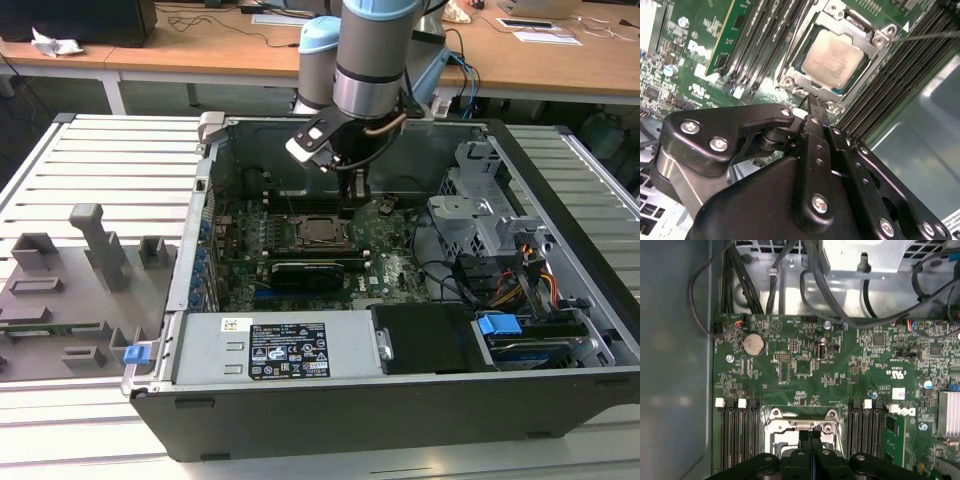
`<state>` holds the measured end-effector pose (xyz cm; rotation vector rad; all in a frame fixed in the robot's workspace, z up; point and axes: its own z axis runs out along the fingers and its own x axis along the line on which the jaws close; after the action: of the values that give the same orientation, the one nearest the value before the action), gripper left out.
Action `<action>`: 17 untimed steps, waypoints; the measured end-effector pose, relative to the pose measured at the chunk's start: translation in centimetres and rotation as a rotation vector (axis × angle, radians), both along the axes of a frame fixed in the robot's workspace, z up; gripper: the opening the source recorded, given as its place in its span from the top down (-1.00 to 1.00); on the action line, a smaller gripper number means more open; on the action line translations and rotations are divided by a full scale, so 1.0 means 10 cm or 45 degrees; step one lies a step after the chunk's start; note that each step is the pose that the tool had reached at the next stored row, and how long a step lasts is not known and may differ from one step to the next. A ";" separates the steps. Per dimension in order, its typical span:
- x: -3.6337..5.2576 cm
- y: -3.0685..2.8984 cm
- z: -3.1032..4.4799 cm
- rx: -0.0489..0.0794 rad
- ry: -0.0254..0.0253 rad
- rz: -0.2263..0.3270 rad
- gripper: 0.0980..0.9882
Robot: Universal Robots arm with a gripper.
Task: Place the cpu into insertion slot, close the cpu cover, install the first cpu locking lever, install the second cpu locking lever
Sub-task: 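Close the cpu cover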
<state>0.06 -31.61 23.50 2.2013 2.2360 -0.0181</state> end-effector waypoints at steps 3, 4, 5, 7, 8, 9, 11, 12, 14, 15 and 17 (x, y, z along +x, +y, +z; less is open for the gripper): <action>-0.062 0.000 -0.009 0.000 0.0040 0.000 0.98; -0.087 0.000 -0.011 0.000 0.0048 0.000 0.98; -0.103 0.000 -0.013 0.000 0.0054 0.000 0.98; -0.139 0.000 -0.018 0.000 0.0074 0.000 0.98; -0.167 0.000 -0.020 0.000 0.0084 0.000 0.98; -0.175 0.000 -0.021 0.000 0.0085 0.000 0.98; -0.202 0.000 -0.023 0.000 0.0083 0.000 0.98; -0.209 0.000 -0.023 0.000 0.0083 0.000 0.98; -0.230 0.000 -0.024 0.000 0.0083 0.000 0.98; -0.237 0.000 -0.024 0.000 0.0084 0.000 0.98; -0.253 0.000 -0.025 0.000 0.0083 0.000 0.98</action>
<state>-2.47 -31.61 23.25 2.2046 2.2393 -0.0252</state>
